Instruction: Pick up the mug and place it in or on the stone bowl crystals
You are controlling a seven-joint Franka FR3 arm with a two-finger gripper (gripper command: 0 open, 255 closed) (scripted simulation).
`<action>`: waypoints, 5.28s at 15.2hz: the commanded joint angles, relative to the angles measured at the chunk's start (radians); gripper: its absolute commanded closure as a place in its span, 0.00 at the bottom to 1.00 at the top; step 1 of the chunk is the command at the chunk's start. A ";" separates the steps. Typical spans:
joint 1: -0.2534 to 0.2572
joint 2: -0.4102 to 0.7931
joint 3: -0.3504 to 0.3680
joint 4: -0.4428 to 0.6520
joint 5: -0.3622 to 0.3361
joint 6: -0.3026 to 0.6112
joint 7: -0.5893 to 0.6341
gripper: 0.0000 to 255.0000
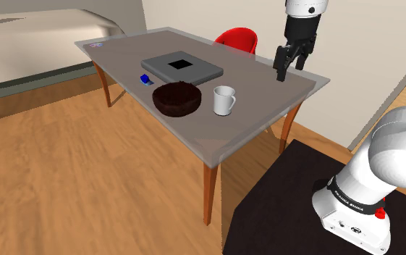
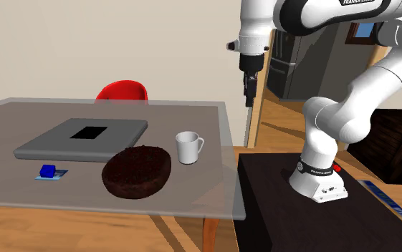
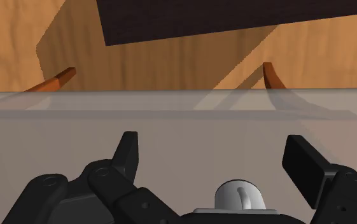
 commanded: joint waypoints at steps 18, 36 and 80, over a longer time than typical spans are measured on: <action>0.009 0.619 -0.118 0.226 0.156 0.449 -0.094 0.00; 0.012 0.737 -0.122 0.219 0.199 0.576 -0.121 0.00; 0.019 0.659 -0.111 0.580 0.177 0.140 -0.067 1.00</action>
